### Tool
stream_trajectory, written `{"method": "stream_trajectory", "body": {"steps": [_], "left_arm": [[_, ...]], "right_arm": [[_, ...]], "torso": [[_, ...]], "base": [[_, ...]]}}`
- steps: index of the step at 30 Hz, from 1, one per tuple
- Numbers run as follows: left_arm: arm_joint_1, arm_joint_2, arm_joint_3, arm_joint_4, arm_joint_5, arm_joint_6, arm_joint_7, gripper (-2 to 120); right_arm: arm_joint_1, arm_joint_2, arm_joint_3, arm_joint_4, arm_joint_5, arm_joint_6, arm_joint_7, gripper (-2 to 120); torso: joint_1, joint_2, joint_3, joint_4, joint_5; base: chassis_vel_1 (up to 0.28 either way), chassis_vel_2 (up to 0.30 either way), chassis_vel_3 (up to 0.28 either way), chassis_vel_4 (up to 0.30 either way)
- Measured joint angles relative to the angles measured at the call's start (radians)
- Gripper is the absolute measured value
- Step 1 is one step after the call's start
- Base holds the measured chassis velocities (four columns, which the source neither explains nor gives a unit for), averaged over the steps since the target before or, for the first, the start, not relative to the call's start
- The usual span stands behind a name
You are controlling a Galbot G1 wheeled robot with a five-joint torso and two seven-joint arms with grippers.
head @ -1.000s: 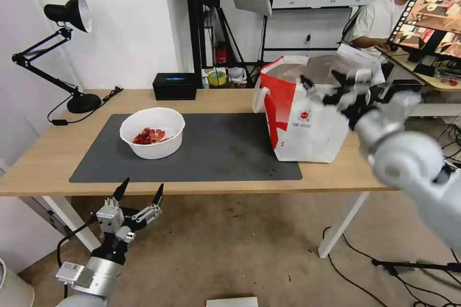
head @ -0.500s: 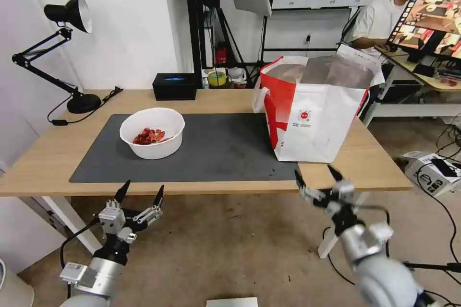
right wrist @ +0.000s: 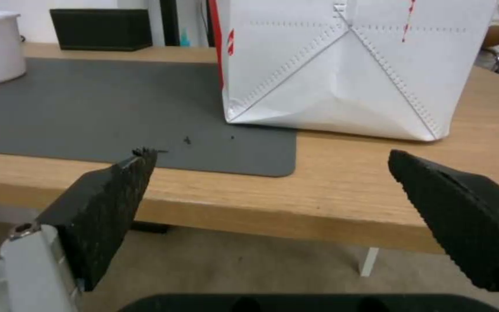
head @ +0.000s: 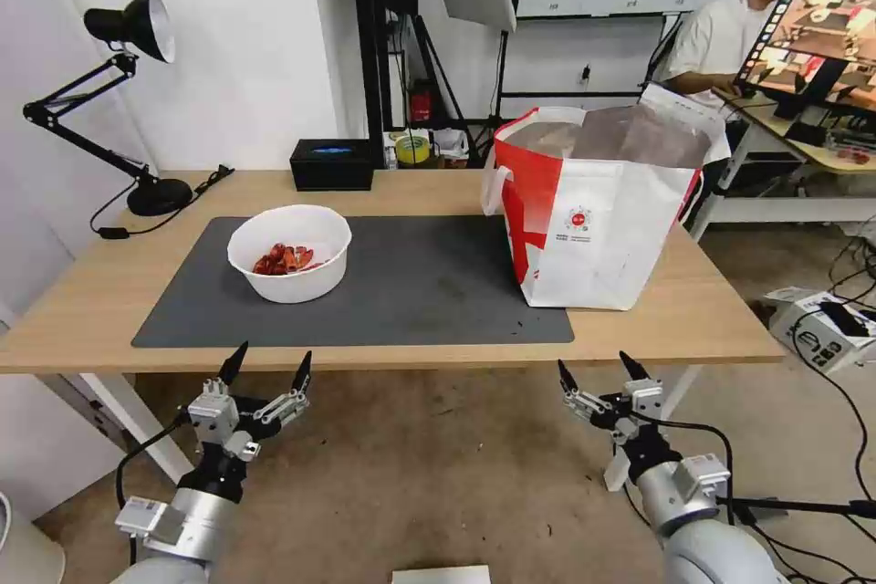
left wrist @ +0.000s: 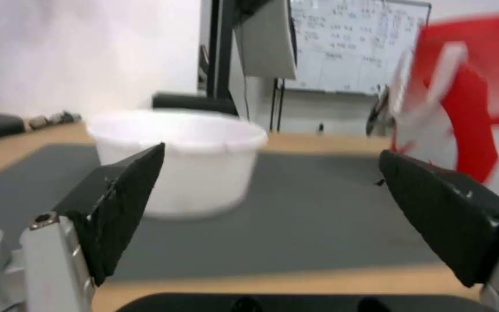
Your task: Pick up the trash from the table and place it into the takeout bag.
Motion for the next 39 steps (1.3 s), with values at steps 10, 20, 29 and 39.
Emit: {"method": "stream_trajectory", "body": {"steps": [10, 20, 29, 39], "left_arm": [[-0.334, 0.386, -0.007, 0.031, -0.442, 0.230, -0.274, 100], [-0.566, 0.594, 0.071, 0.172, -0.840, 0.530, -0.439, 100], [-0.802, 0.612, 0.239, 0.329, -0.976, 0.645, -0.478, 100], [-1.033, 0.576, 0.450, 0.493, -0.978, 0.831, -0.523, 100]], "right_arm": [[0.004, -0.001, -0.001, 0.001, 0.003, -0.001, 0.000, 100], [0.006, -0.002, -0.001, 0.002, 0.005, -0.002, 0.000, 100], [0.006, -0.002, -0.001, 0.002, 0.005, -0.003, 0.000, 100], [0.006, -0.002, -0.001, 0.002, 0.006, -0.003, 0.000, 100]], "torso": [[0.000, 0.000, 0.000, -0.0007, 0.0002], [0.000, 0.000, 0.000, 0.0003, 0.0004], [0.000, 0.000, 0.000, -0.0006, 0.0003], [0.000, 0.000, 0.000, -0.0006, 0.0003]], "base": [[0.000, 0.000, 0.000, 0.000], [0.000, 0.000, 0.000, 0.000], [0.000, 0.000, 0.000, 0.000], [0.000, 0.000, 0.000, 0.000]]}}
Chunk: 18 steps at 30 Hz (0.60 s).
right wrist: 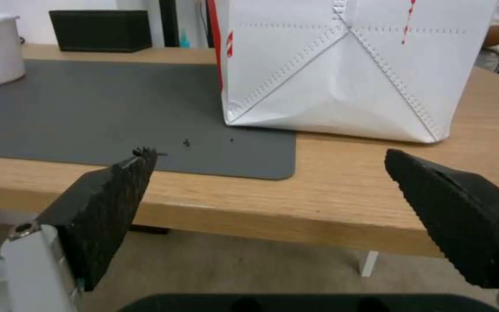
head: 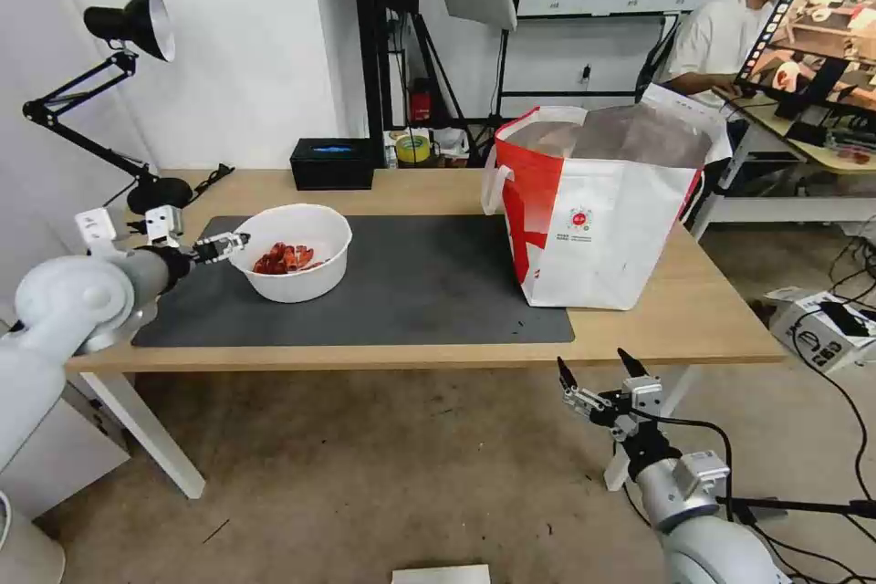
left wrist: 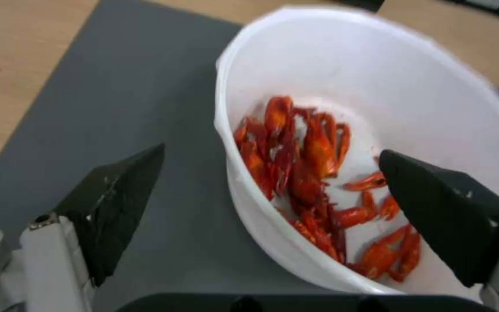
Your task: Pick up the trash from the table and place it into the takeout bag.
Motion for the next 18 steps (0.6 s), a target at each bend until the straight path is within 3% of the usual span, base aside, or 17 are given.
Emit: {"method": "stream_trajectory", "body": {"steps": [7, 10, 14, 18], "left_arm": [[-0.109, -0.040, 0.094, 0.069, -0.005, 0.053, -0.066, 100], [-0.168, -0.058, 0.147, 0.106, -0.032, 0.093, -0.156, 100], [-0.221, -0.073, 0.203, 0.144, -0.075, 0.099, -0.222, 100], [-0.259, -0.082, 0.244, 0.172, -0.101, 0.099, -0.239, 91]], "right_arm": [[0.000, 0.000, 0.000, 0.000, 0.000, 0.000, 0.000, 100], [0.000, 0.000, 0.000, 0.000, 0.000, 0.000, 0.000, 100], [0.000, 0.000, 0.000, 0.000, 0.000, 0.000, 0.000, 100], [0.000, 0.000, 0.000, 0.000, 0.000, 0.000, 0.000, 100]], "torso": [[0.000, 0.000, 0.000, -0.0001, 0.0000], [0.000, 0.000, 0.000, 0.0001, -0.0001], [0.000, 0.000, 0.000, 0.0000, -0.0001], [0.000, 0.000, 0.000, 0.0000, 0.0001]], "base": [[0.000, 0.000, 0.000, 0.000], [0.000, 0.000, 0.000, 0.000], [0.000, 0.000, 0.000, 0.000], [0.000, 0.000, 0.000, 0.000]]}}
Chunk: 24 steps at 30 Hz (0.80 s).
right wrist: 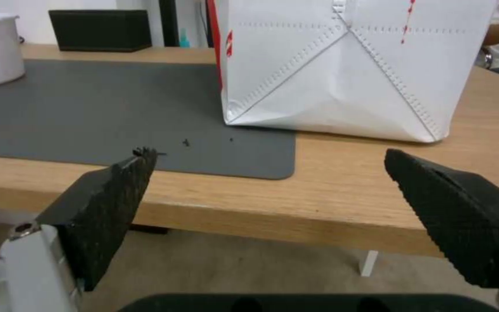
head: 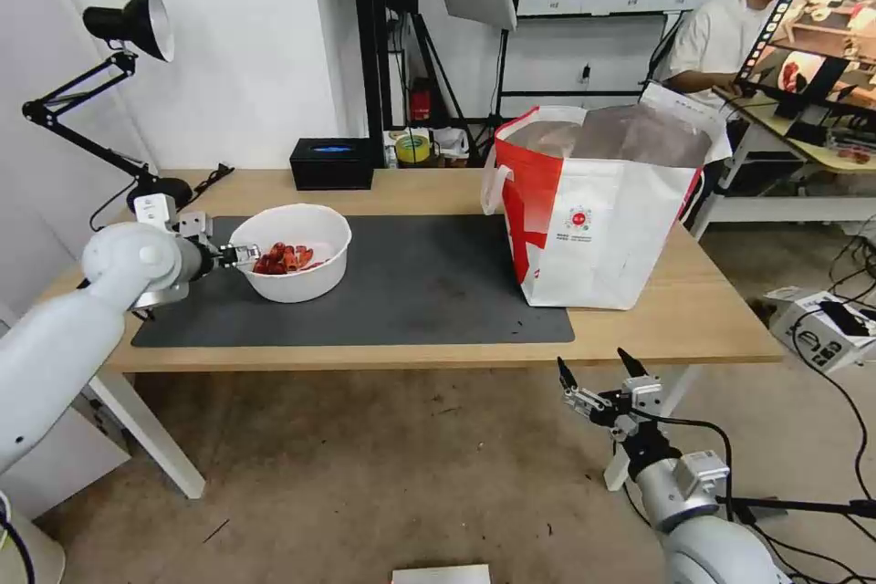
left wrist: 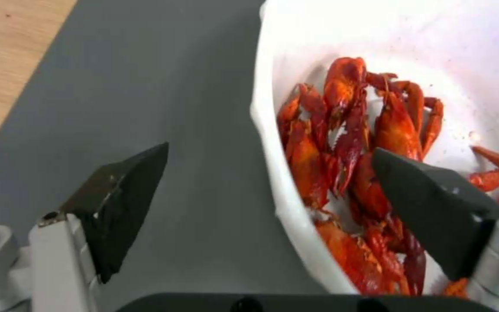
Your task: Pick up the trash from the table and place it into the takeout bag.
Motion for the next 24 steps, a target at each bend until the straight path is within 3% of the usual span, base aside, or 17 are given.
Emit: {"method": "stream_trajectory", "body": {"steps": [6, 7, 11, 24], "left_arm": [[-0.035, -0.011, 0.031, 0.017, -0.076, -0.001, -0.041, 69], [-0.035, -0.011, 0.031, 0.017, -0.076, -0.001, -0.041, 69], [-0.036, 0.006, 0.041, 0.009, -0.102, -0.003, -0.045, 47], [-0.027, 0.011, 0.040, 0.009, -0.126, -0.005, -0.036, 5]], "right_arm": [[0.000, 0.000, 0.000, 0.000, 0.000, 0.000, 0.000, 100], [0.000, 0.000, 0.000, 0.000, 0.000, 0.000, 0.000, 100], [0.000, 0.000, 0.000, 0.000, 0.000, 0.000, 0.000, 100], [0.000, 0.000, 0.000, 0.000, 0.000, 0.000, 0.000, 100]], "torso": [[0.000, 0.000, 0.000, -0.0001, -0.0001], [0.000, 0.000, 0.000, -0.0001, -0.0001], [0.000, 0.000, 0.000, 0.0002, -0.0001], [0.000, 0.000, 0.000, 0.0001, -0.0002]], "base": [[0.000, 0.000, 0.000, 0.000], [0.000, 0.000, 0.000, 0.000], [0.000, 0.000, 0.000, 0.000], [0.000, 0.000, 0.000, 0.000]]}}
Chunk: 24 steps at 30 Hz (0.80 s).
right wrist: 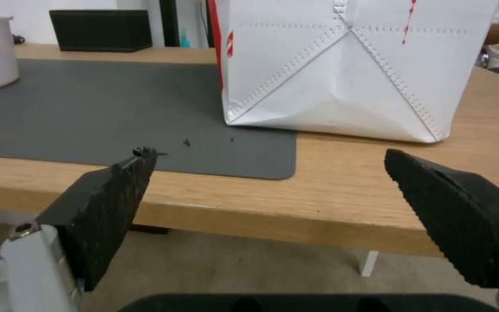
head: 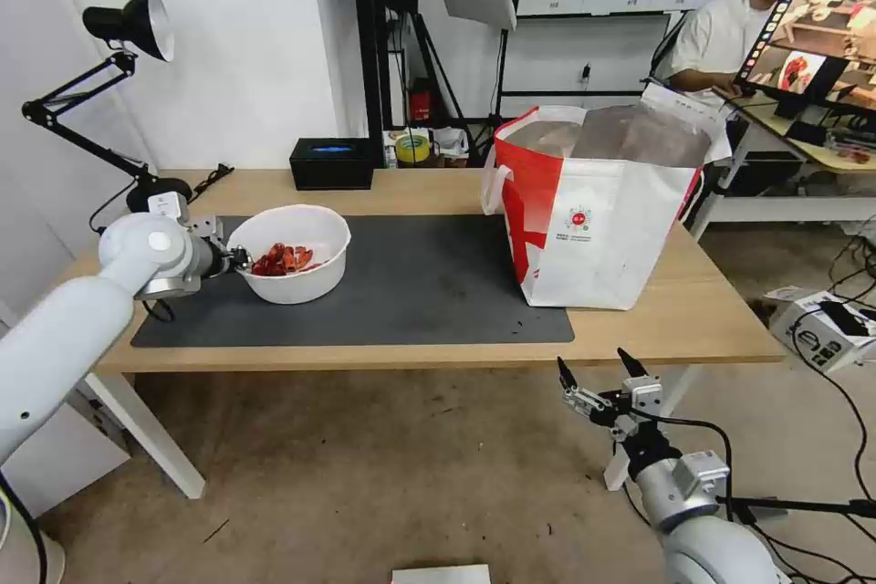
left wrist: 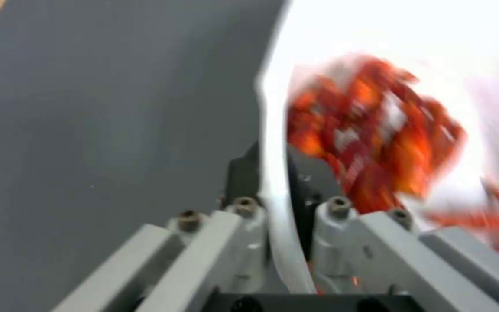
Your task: Pick up the trash from the table and place it into the takeout bag.
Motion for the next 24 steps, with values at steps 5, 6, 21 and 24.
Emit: {"method": "stream_trajectory", "body": {"steps": [5, 6, 21, 24], "left_arm": [[0.009, -0.008, -0.012, -0.006, -0.010, -0.001, 0.001, 0], [0.011, -0.010, -0.017, -0.007, -0.011, -0.001, 0.000, 0], [-0.013, -0.015, -0.067, -0.081, -0.090, -0.015, -0.031, 0], [-0.095, -0.026, -0.018, -0.099, -0.129, -0.022, -0.055, 0]], "right_arm": [[0.000, 0.000, 0.000, 0.000, 0.000, 0.000, 0.000, 100], [0.000, 0.000, 0.000, 0.000, 0.000, 0.000, 0.000, 100], [0.000, 0.000, 0.000, 0.000, 0.000, 0.000, 0.000, 100], [0.000, 0.000, 0.000, 0.000, 0.000, 0.000, 0.000, 100]], "torso": [[0.000, 0.000, 0.000, 0.0000, 0.0000], [0.000, 0.000, 0.000, -0.0001, 0.0000], [0.000, 0.000, 0.000, 0.0000, 0.0001], [0.000, 0.000, 0.000, 0.0000, 0.0001]], "base": [[0.000, 0.000, 0.000, 0.000], [0.000, 0.000, 0.000, 0.000], [0.000, 0.000, 0.000, 0.000], [0.000, 0.000, 0.000, 0.000]]}}
